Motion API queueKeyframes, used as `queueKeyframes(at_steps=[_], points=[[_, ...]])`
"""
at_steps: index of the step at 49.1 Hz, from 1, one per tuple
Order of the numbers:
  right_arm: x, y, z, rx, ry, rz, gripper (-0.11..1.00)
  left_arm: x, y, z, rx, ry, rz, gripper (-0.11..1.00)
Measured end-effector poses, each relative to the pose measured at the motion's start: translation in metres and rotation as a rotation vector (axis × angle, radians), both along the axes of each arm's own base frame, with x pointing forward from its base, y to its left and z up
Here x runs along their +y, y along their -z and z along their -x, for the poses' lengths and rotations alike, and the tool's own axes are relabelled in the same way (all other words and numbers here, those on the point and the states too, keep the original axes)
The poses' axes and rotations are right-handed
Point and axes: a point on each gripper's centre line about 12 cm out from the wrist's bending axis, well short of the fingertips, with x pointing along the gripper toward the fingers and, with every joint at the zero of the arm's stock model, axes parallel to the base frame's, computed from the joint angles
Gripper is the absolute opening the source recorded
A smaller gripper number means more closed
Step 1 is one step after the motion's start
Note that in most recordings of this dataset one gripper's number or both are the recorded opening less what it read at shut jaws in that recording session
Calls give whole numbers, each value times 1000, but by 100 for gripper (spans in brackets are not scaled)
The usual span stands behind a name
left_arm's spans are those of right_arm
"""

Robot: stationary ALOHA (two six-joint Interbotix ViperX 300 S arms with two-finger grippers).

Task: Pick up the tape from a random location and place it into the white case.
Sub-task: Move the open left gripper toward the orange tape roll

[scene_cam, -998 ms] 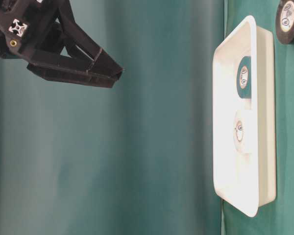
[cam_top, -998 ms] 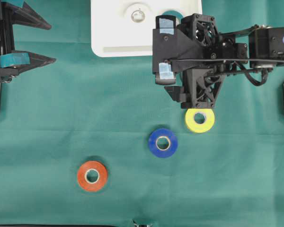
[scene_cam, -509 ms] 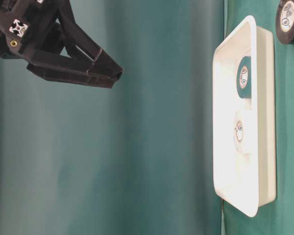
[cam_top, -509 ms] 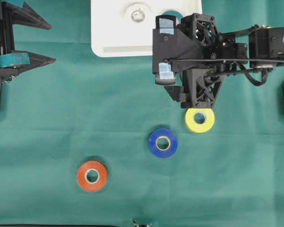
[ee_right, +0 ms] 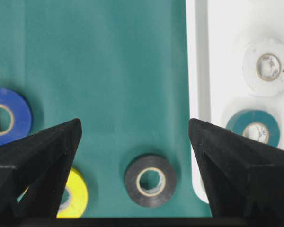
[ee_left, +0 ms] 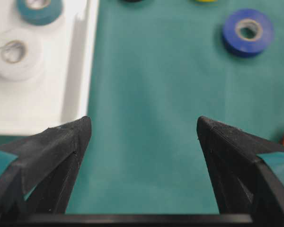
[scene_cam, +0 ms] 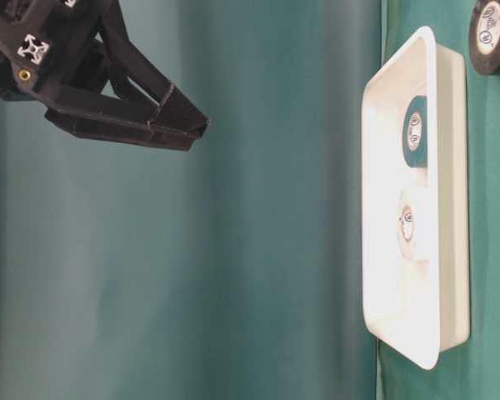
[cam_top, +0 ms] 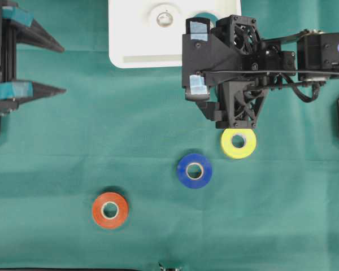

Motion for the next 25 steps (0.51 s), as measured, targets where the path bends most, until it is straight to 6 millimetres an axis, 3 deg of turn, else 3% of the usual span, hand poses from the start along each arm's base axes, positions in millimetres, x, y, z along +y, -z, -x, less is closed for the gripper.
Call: queueKeyframes(at_steps=[25], points=[[0,0,0,-2,0,0,90,-63,-3,2,-30,272,8,90]])
